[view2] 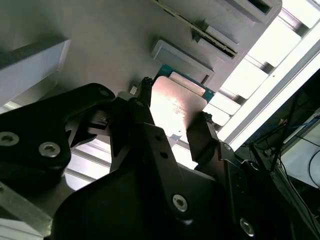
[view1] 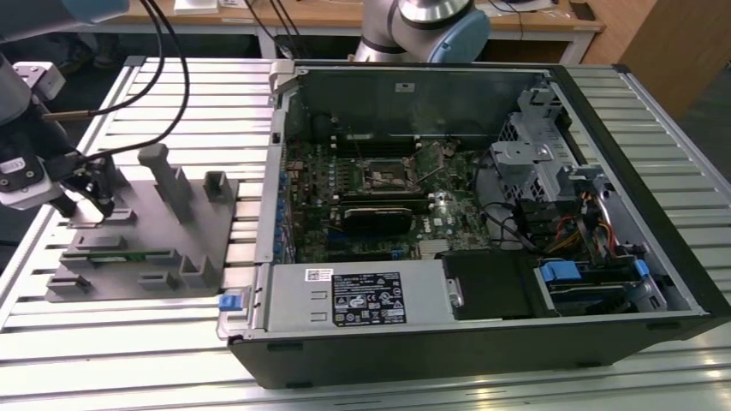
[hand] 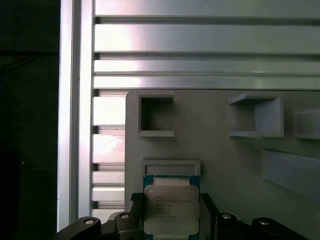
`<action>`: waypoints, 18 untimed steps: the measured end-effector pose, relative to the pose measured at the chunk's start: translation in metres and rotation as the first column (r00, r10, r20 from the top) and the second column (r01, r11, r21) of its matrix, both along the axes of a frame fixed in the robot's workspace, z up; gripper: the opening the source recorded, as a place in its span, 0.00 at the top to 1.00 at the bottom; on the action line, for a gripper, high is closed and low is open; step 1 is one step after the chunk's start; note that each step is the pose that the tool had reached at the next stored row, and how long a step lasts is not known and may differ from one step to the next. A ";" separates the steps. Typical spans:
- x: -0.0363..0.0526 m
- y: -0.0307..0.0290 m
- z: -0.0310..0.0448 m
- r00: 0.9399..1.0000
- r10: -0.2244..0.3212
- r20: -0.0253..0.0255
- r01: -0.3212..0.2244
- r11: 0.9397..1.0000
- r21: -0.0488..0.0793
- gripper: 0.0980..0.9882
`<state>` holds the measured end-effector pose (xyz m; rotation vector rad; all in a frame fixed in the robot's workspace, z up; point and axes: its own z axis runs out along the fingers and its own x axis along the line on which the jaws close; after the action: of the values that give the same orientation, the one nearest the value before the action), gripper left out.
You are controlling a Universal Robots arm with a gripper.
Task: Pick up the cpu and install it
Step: 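Pick up the cpu and move it towards the insertion slot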
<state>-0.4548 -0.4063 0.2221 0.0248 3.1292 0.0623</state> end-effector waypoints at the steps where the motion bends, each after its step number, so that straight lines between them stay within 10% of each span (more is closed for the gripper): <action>1: 0.0000 0.0000 0.0005 1.000 0.000 0.000 0.000 1.000 0.000 0.51; 18: 0.0000 0.0001 0.0088 1.000 0.000 0.000 0.000 1.000 0.000 0.51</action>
<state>-0.4548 -0.4063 0.2309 0.0248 3.1290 0.0624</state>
